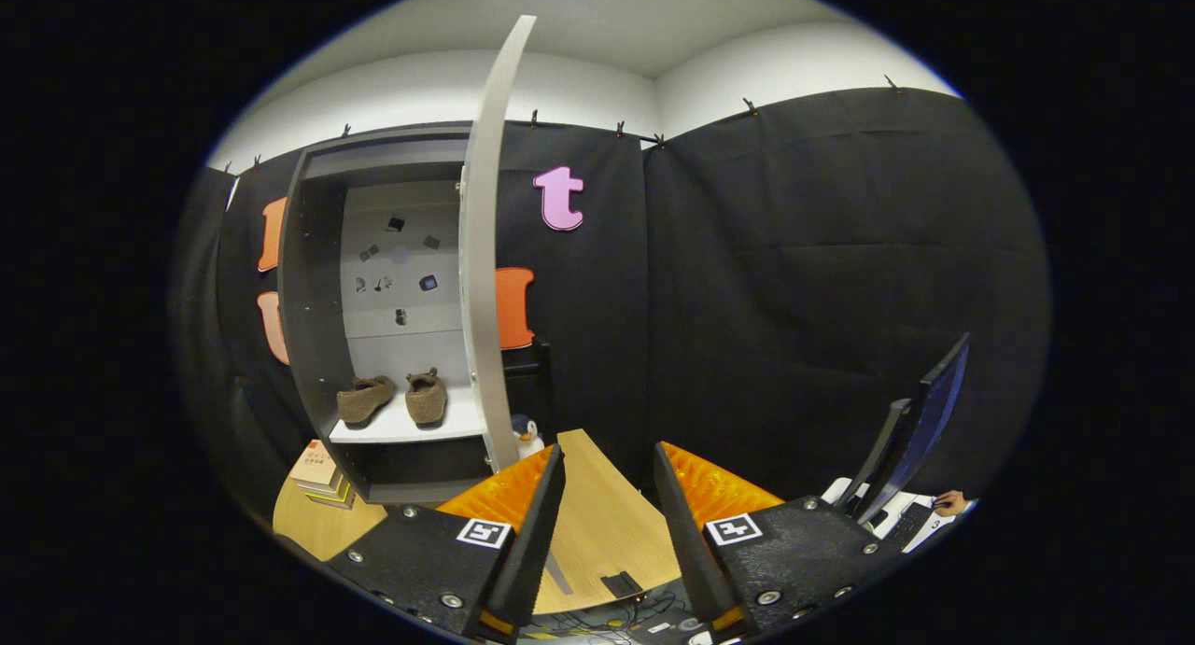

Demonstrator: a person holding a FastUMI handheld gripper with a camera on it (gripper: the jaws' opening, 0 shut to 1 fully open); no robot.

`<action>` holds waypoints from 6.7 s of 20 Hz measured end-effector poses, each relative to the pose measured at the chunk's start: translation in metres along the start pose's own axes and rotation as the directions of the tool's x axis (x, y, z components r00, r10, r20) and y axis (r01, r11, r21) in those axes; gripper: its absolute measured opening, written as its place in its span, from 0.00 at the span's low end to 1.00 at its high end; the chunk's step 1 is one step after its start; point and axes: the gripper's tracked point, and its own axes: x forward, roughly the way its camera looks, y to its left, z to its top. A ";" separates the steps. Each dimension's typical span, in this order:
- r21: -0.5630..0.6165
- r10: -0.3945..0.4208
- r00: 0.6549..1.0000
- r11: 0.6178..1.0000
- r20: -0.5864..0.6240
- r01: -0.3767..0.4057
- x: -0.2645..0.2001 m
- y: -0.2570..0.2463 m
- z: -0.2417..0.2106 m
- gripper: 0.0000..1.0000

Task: Open the shoe cabinet door, grab the shoes and put them into the shoe cabinet, then close the shoe cabinet door.

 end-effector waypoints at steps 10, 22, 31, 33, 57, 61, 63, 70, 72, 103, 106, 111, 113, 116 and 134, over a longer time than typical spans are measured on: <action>-0.012 0.200 0.980 0.980 0.002 -0.200 0.037 0.028 -0.003 0.67; 0.009 0.306 0.952 0.952 0.019 -0.306 0.028 0.058 -0.008 0.66; 0.015 0.510 0.859 0.860 0.030 -0.511 0.009 0.141 -0.010 0.65; 0.019 0.539 0.842 0.842 0.026 -0.539 0.009 0.157 -0.012 0.66; -0.167 0.678 0.735 0.728 0.028 -0.665 0.043 0.382 -0.006 0.76; -0.133 0.673 0.740 0.735 0.020 -0.665 0.058 0.395 -0.009 0.77; -0.122 0.669 0.743 0.739 0.017 -0.662 0.065 0.402 -0.011 0.77; -0.172 0.607 0.793 0.787 0.046 -0.592 0.075 0.396 -0.013 0.80; -0.210 0.581 0.811 0.802 0.063 -0.559 0.081 0.396 -0.016 0.82; -0.143 0.407 0.901 0.911 0.151 -0.387 -0.019 0.279 -0.006 0.87; -0.118 0.377 0.911 0.925 0.169 -0.361 -0.046 0.248 -0.004 0.88; -0.090 0.321 0.929 0.947 0.184 -0.310 -0.084 0.205 -0.002 0.88; -0.081 0.310 0.932 0.951 0.187 -0.300 -0.094 0.195 -0.004 0.88; -0.077 0.300 0.935 0.954 0.187 -0.291 -0.106 0.186 -0.007 0.88; -0.067 0.314 0.930 0.949 0.192 -0.307 -0.109 0.184 -0.010 0.89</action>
